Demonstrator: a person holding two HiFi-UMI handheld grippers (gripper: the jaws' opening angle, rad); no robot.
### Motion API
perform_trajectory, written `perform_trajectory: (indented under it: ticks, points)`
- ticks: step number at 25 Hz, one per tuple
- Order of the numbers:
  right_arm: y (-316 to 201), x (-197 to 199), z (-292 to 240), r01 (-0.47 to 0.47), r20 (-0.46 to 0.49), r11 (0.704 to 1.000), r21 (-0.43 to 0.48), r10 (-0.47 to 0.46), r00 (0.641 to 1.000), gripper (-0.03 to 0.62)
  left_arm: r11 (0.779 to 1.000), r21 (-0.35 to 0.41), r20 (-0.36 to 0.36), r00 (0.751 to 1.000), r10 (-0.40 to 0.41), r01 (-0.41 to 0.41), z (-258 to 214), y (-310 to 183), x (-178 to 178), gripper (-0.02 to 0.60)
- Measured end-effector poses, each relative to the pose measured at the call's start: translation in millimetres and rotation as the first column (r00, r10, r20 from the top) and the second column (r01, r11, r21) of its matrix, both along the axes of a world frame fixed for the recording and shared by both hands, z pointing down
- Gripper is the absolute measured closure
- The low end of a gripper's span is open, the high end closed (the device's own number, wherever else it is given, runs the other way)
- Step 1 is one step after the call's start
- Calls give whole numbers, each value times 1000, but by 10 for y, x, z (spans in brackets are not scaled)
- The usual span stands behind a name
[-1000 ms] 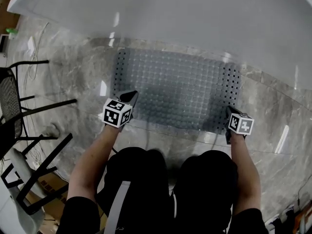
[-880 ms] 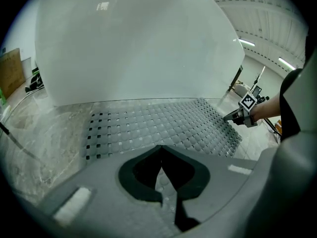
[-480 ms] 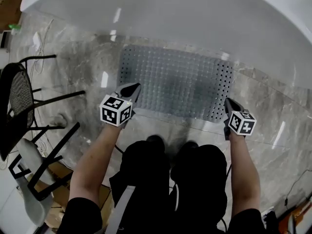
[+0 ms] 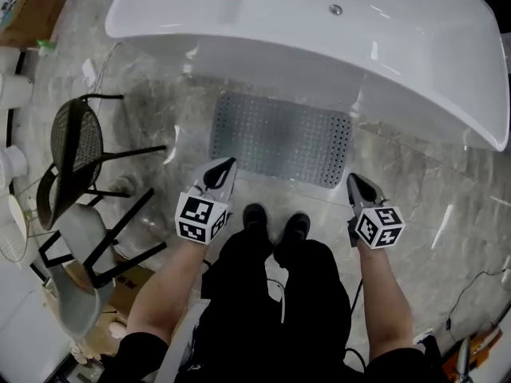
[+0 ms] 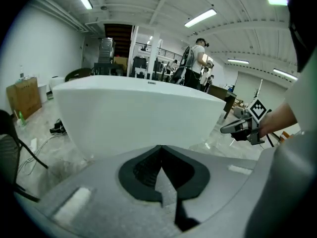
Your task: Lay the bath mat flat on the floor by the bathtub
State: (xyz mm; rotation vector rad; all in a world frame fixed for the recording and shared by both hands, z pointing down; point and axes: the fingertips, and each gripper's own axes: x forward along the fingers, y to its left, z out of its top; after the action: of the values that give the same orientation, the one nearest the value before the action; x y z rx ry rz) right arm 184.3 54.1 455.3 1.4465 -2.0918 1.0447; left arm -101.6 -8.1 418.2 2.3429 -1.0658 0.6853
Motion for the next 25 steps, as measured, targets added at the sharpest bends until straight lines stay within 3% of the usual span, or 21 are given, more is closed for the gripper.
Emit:
perform_trajectory:
  ticks: [9,16,20,25]
  points:
    - [240,-345,-2274,22,70,988,155,-33,997,595,991,131,-79,996,-30,40,-2198,464,159,575]
    - [579,-437,-3781,-25,157,951,307,-25,987,594,970,223,-140,988,-71,101,-3675,786,111,575]
    - [676,-475,-4407,-47,196,917,396,-34,980,594,956,283,-150,988,-39,80,-4262,993,136,575]
    - [722,-663,-4945,-54,229,874,483,-66,971,594,955,281,-150,987,-55,95,-4554,1100,-44,575]
